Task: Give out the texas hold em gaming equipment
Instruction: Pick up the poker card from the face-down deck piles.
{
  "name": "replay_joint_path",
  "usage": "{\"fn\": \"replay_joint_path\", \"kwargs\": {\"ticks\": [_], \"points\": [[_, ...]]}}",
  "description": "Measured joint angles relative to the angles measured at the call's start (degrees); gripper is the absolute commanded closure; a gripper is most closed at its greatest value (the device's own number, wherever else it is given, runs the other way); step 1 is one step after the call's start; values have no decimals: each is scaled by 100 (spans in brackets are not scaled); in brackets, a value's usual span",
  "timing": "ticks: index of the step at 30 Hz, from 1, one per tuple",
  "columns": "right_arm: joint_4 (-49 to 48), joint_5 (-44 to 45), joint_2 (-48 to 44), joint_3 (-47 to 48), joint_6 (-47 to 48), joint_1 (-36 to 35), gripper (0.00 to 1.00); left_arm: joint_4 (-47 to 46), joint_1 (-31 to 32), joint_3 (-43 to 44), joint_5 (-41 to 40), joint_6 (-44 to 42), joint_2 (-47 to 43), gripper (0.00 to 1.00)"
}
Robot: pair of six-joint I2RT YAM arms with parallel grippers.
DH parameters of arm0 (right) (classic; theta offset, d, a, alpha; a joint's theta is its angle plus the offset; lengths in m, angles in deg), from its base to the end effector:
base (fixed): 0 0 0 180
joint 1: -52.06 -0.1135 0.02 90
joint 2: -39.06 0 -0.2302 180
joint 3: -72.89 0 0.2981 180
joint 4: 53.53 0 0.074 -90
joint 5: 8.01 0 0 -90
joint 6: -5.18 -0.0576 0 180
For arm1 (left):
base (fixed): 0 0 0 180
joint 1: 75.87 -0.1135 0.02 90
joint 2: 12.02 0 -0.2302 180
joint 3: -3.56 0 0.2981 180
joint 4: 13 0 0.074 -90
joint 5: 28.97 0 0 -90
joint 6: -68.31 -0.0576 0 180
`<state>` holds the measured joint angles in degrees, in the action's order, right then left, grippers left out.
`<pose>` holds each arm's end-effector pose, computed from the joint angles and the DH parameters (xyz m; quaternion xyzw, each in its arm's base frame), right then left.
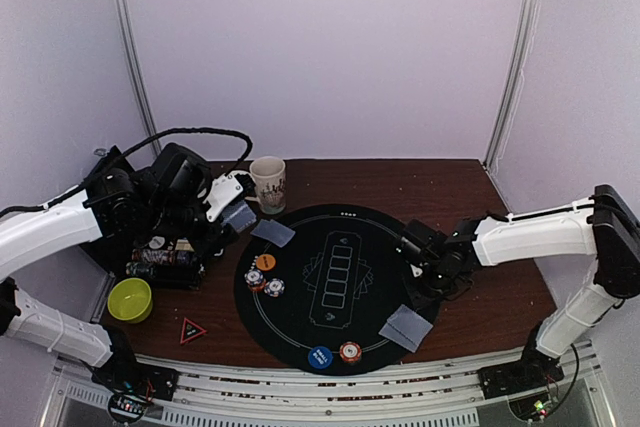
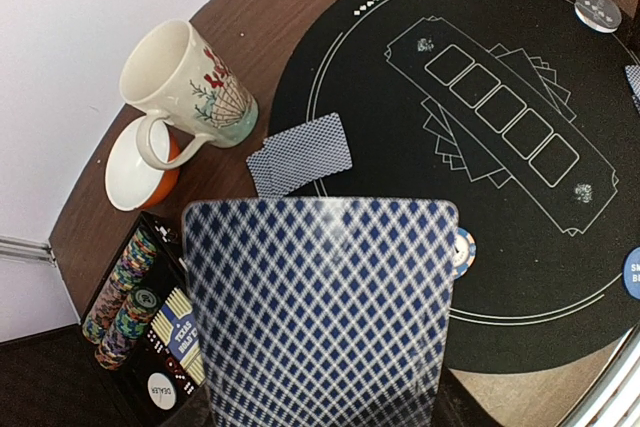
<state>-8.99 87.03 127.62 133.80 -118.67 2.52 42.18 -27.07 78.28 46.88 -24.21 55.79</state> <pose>0.2105 0.2390 0.0802 -0.1280 0.9787 0.0704 0.1444 0.2184 -0.2281 0.2656 0.3620 0.8549 -0.0331 0.3702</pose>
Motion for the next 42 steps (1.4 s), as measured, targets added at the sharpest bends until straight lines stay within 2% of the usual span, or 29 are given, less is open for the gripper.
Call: {"fn": "replay_joint_path", "kwargs": {"ticks": [12, 16, 18, 20, 22, 24, 27, 30, 32, 34, 35, 39, 42], "points": [[-22, -57, 262, -4, 269, -190, 95, 0, 0, 0, 9, -17, 0, 48], [87, -26, 262, 105, 369, -195, 88, 2, 0, 0, 37, -63, 0, 48], [317, 153, 262, 396, 446, -197, 74, 2, 0, 0, 50, -103, 0, 48], [562, 369, 254, 975, 680, -197, 49, 2, 0, 0, 90, -170, 0, 49], [446, 356, 173, 1591, 811, -197, 32, 2, 0, 0, 131, -243, -4, 48], [-83, -87, 11, 2157, 990, -164, 28, -4, 0, 0, 181, -350, -31, 48], [-1213, -1384, -98, 2632, 852, -131, 26, -24, 0, 0, 273, -520, -122, 48], [-2227, -2623, 317, 3139, 446, -129, 23, -26, 0, 0, 407, -686, -203, 48], [-2629, -3025, 660, 3351, 284, -164, 21, -24, 0, 0, 476, -754, -216, 48], [-2970, -3351, 1038, 3521, 173, -227, 12, -26, 0, 0, 531, -815, -225, 48], [-3095, -3469, 1193, 3585, 94, -256, 11, -26, 0, 0, 544, -839, -227, 48], [-3639, -3923, 1849, 3786, -105, -393, 12, -28, 0, 0, 549, -905, -225, 49], [-3724, -4039, 2098, 3858, -127, -476, 16, -28, 0, 0, 568, -933, -216, 48]]}}
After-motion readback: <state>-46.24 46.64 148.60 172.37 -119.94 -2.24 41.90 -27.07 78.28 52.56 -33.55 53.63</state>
